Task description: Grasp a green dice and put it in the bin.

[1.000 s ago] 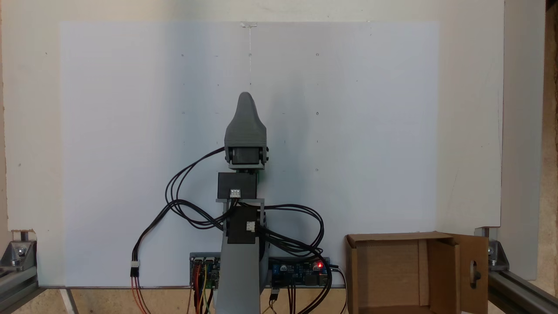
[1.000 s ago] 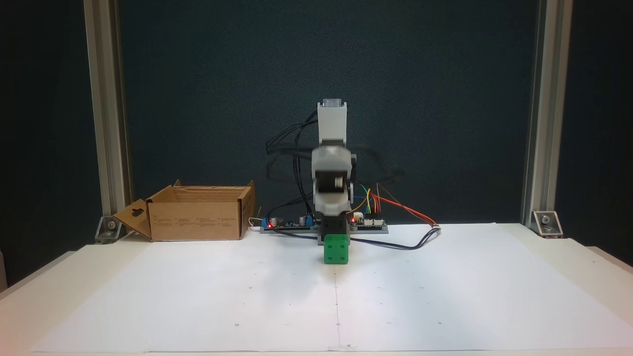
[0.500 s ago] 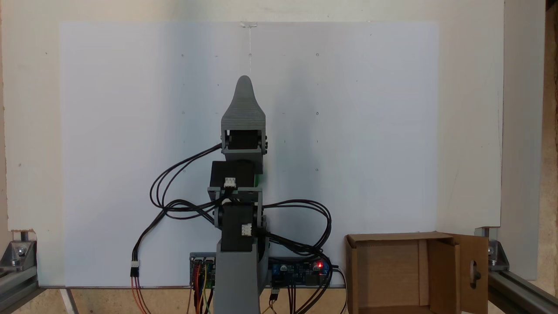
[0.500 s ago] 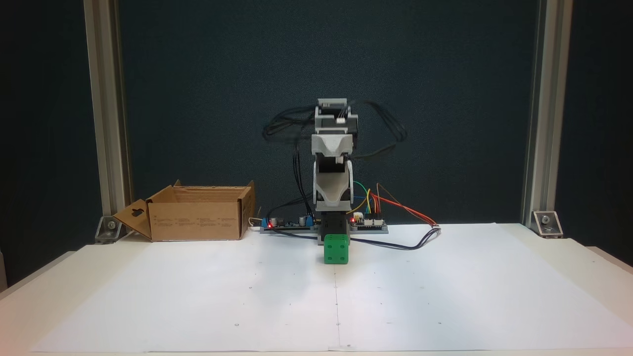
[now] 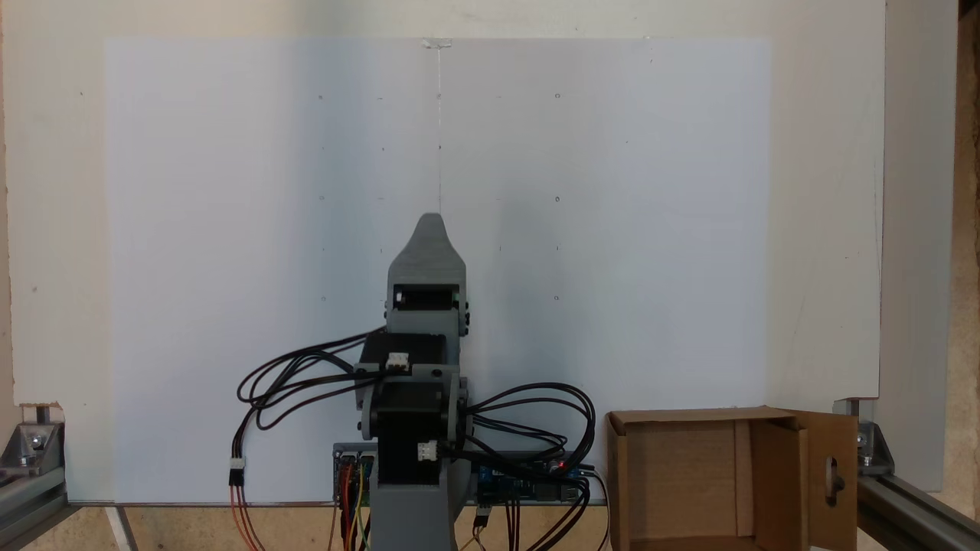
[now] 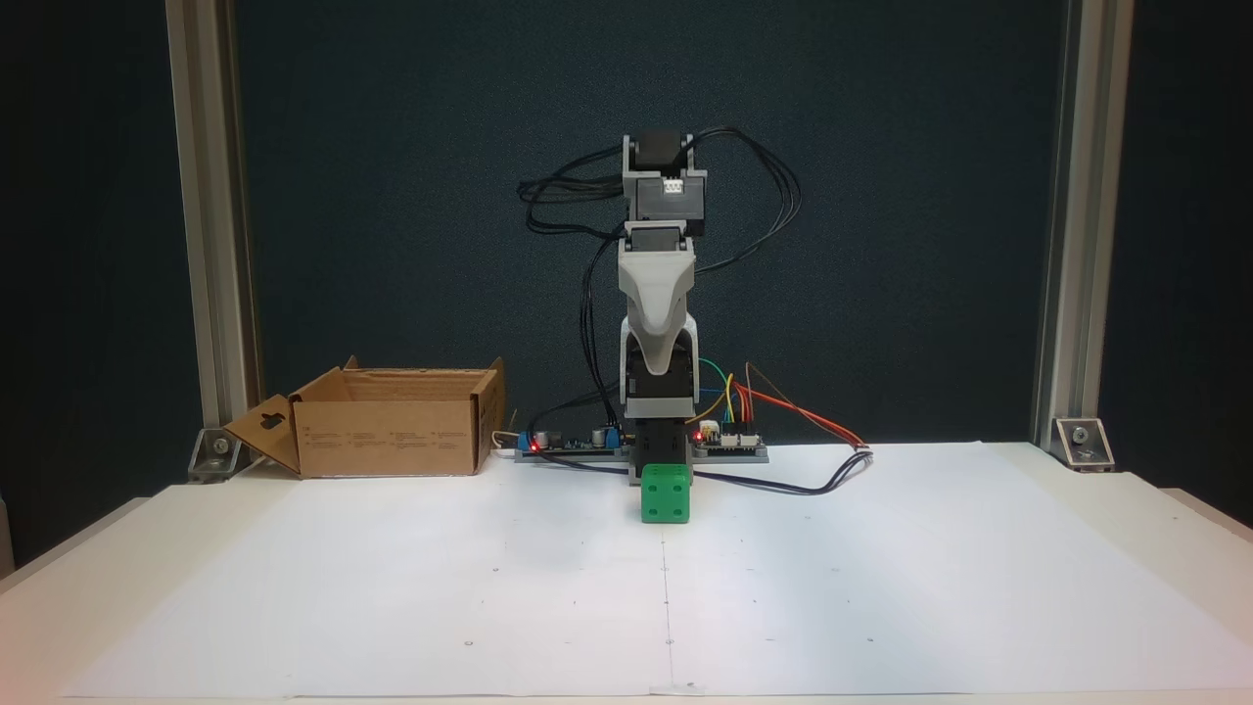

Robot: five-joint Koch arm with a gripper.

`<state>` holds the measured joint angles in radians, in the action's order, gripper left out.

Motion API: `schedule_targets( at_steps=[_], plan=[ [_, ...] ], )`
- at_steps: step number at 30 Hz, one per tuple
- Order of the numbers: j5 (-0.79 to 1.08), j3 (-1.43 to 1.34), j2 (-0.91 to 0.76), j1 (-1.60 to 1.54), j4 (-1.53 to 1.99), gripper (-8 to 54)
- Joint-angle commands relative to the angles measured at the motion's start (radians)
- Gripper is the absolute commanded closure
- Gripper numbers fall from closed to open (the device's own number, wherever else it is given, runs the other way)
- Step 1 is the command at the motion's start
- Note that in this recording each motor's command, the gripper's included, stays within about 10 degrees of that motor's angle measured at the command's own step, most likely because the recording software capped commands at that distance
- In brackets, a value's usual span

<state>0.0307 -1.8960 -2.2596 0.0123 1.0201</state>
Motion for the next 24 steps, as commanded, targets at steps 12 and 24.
schedule_targets(
  at_steps=[12, 24],
  plan=[
    [-0.064, 0.127, -0.043, 0.014, 0.268, 3.0],
    [-0.064, -0.201, -0.051, -0.017, 0.052, 2.8]
  ],
)
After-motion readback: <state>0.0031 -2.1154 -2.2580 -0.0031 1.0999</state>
